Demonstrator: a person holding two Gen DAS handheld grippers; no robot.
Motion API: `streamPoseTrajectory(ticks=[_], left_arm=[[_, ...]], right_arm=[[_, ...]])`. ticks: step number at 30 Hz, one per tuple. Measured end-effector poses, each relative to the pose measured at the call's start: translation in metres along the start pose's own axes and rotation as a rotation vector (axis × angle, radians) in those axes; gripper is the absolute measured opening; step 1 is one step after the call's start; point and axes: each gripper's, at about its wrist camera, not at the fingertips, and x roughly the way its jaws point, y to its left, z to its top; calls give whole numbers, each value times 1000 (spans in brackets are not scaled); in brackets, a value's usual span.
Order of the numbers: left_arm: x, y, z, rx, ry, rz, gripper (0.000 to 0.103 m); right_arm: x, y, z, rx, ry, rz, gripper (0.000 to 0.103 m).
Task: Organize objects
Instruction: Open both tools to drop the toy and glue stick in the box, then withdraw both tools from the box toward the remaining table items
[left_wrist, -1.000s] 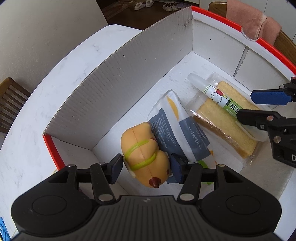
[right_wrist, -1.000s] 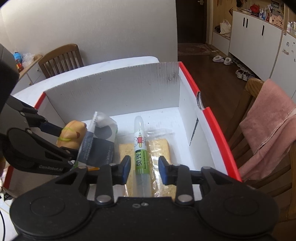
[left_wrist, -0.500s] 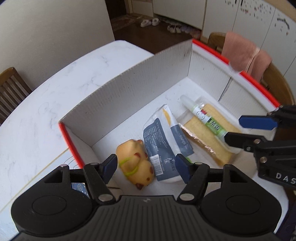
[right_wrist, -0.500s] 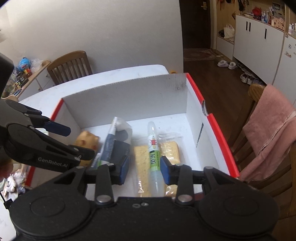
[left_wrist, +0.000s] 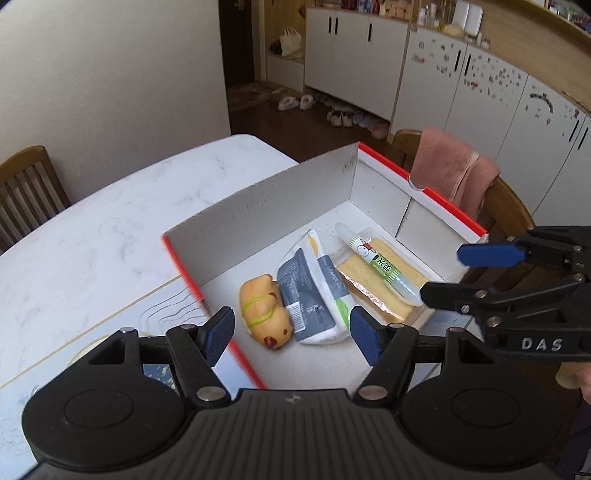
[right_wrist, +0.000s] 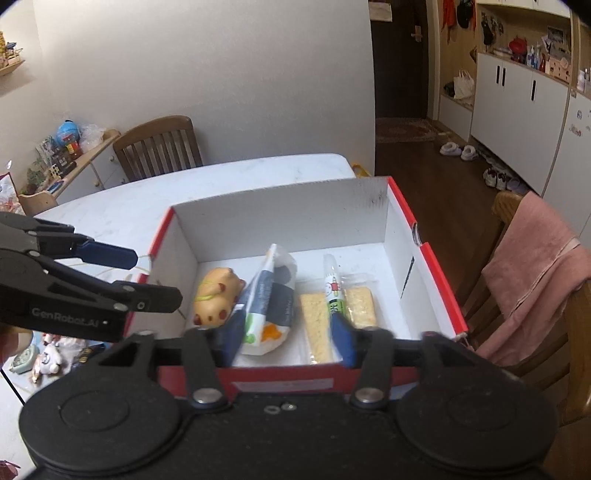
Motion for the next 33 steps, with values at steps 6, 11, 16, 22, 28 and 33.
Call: streamPoseTrajectory(ticks=[6, 11, 16, 22, 28, 33], left_arm=[[-30, 11, -22, -32, -55, -14, 68], [-49, 23, -38, -55, -78, -18, 68], [-65, 39, -52, -87, -94, -24, 75], [-83, 69, -72, -143, -114, -23, 82], [-102, 108, -98, -187, -144, -1, 86], [-113, 141, -120, -215, -146, 24, 91]], right_arm=[[-22, 19, -4, -33, -36, -16, 65], [-31, 35, -10, -23, -42, -11, 70], [-37, 56, -15, -15, -44, 5, 82], [-38, 87, -20, -5, -41, 35, 102], [-32, 118, -23, 22, -20, 73, 102], [-27, 151, -26, -4, -6, 77, 103]])
